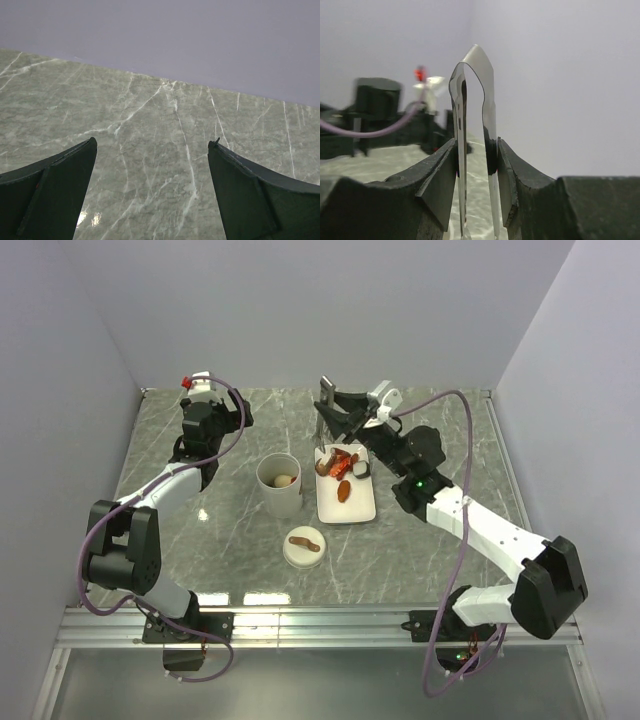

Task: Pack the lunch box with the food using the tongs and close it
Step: Pick up the food using the clamp

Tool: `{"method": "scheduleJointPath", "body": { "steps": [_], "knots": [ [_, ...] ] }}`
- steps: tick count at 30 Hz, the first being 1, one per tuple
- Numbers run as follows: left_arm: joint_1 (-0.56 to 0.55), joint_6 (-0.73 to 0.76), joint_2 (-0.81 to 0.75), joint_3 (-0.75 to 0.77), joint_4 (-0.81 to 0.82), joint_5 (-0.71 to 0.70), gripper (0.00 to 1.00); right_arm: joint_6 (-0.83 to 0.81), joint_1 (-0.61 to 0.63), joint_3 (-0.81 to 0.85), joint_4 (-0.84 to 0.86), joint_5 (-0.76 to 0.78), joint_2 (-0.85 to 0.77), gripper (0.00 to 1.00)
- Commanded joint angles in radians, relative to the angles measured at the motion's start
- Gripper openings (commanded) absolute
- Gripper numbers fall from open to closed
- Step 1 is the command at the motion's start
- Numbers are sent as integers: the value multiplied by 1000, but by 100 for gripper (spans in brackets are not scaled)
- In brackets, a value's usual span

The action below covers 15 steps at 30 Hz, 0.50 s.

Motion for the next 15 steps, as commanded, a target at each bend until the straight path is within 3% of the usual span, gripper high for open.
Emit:
{"method": "scheduleJointPath", "body": {
  "steps": [1,7,15],
  "knots": [
    [-2,9,-4,32,27,1,99,-52,-6,-31,39,197,-6,43],
    [-2,8,6,38,25,3,100,-75,-6,-34,48,424,93,43],
    [-2,9,13,43,22,0,99,-136,-6,-13,43,593,199,43]
  ]
}}
